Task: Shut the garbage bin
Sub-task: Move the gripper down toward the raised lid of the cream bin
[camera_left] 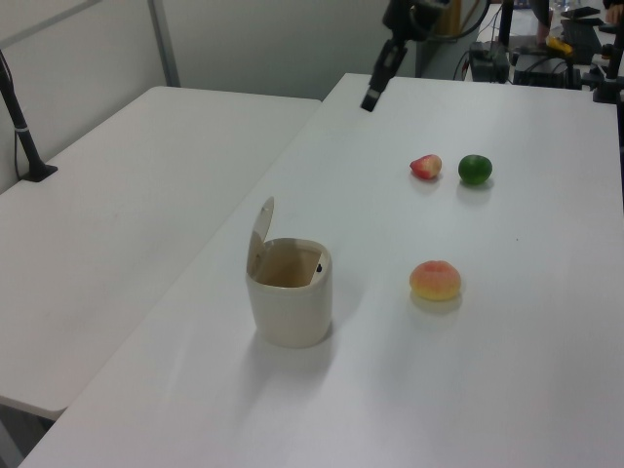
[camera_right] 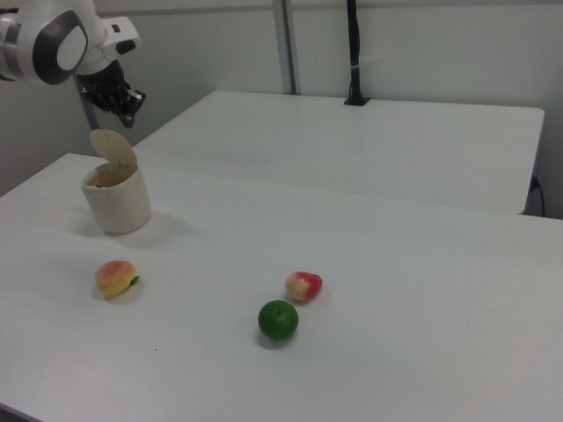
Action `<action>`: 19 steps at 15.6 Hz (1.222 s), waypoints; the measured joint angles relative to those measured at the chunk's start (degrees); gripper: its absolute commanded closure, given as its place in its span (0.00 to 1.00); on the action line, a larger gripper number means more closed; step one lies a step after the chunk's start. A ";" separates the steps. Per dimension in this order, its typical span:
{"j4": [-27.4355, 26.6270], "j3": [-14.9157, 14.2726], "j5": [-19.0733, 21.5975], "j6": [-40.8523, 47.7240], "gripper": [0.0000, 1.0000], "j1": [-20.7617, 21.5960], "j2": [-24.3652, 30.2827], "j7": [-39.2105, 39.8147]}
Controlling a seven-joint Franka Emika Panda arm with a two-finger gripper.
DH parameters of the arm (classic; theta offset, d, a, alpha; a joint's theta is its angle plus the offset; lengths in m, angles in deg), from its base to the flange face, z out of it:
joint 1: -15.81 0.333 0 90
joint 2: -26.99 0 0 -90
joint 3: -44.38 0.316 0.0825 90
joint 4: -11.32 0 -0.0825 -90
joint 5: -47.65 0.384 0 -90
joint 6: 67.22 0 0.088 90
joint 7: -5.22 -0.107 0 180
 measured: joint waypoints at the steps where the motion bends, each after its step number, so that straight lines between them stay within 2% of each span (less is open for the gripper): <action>1: 0.00 0.56 0.00 -2.58 1.00 0.29 -0.82 -0.05; 10: 0.88 1.16 0.00 -25.66 1.00 4.40 -10.51 -3.68; 14: 4.92 1.27 0.00 -29.17 1.00 6.27 -14.73 -6.03; 19: 7.08 3.62 -0.01 -34.43 1.00 7.35 -19.20 -6.19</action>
